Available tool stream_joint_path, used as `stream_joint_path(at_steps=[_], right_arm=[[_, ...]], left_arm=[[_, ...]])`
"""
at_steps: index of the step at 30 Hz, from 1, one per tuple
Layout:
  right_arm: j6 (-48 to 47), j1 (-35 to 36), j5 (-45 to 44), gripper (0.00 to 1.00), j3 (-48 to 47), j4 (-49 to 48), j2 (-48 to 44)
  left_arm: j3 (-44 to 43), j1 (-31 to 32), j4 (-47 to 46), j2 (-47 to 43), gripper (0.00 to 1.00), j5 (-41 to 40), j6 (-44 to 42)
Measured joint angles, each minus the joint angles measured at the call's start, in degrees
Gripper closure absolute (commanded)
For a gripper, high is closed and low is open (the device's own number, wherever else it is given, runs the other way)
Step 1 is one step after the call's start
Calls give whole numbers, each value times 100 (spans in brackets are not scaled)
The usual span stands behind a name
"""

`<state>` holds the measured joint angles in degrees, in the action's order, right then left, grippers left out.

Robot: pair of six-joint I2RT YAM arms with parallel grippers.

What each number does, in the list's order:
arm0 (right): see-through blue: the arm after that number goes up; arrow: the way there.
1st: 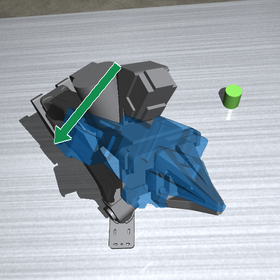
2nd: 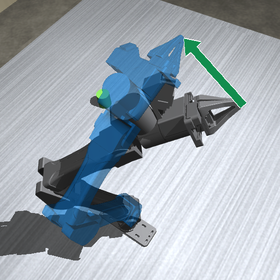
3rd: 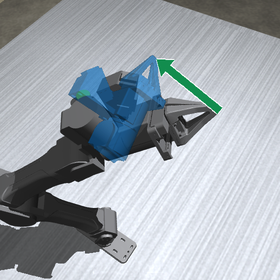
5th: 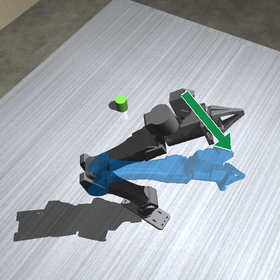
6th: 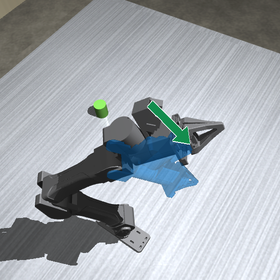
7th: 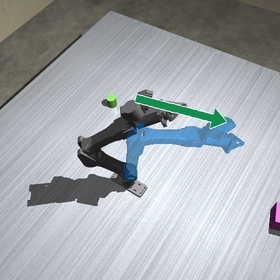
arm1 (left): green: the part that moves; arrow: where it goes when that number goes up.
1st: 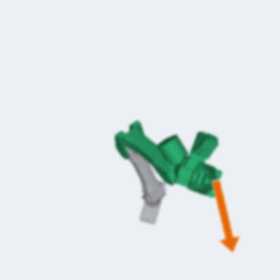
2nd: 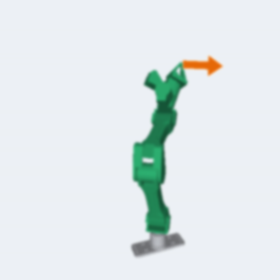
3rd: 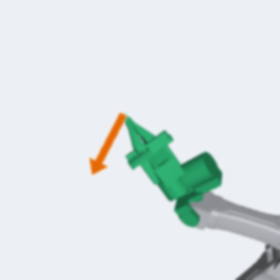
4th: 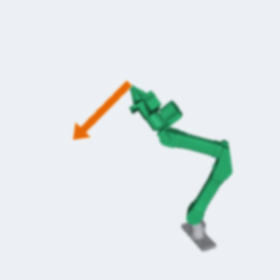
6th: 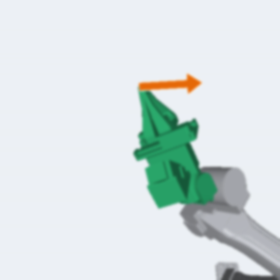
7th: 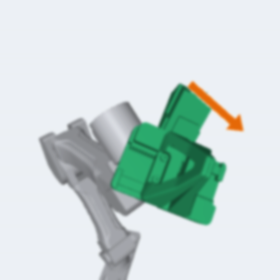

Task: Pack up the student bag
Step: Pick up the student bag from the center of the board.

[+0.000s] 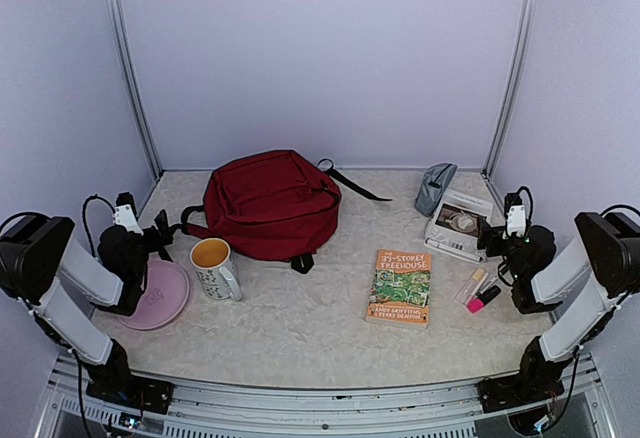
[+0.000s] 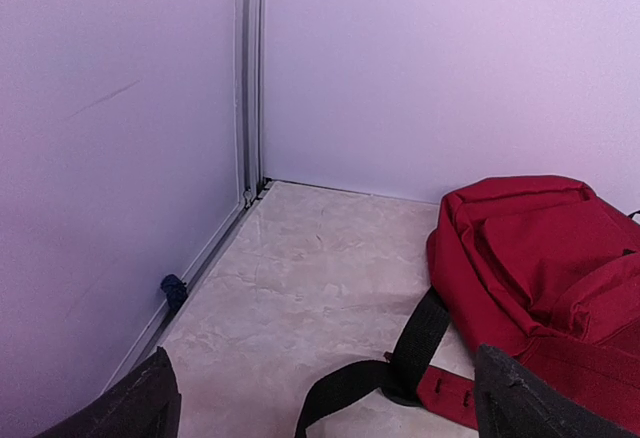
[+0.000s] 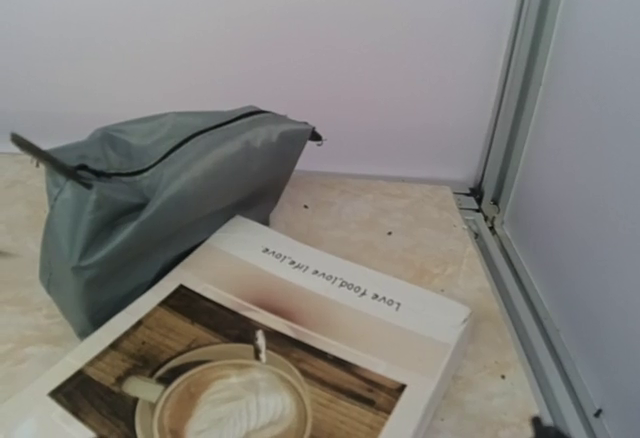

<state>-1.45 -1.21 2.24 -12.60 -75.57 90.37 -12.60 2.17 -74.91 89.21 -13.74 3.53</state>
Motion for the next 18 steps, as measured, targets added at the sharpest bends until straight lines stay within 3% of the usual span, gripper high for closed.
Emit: stream_joint_path(at_steps=[9,11,15,18], right_arm=[[-24,0,68,0,0,7,0],[-26,0,81,3,-20,107,-39],[164,-2,-109,0,-315,1318,-916],[813,-46,4,12,-715,2173,-2138]], left_arm=[[-9,-20,48,-15,1,98,-24],[-188,33,516,-170,1,155,-109],[-1499,295,2238,-852,1,142,-111],[-2155,479,2765,-1600,1,310,-44]])
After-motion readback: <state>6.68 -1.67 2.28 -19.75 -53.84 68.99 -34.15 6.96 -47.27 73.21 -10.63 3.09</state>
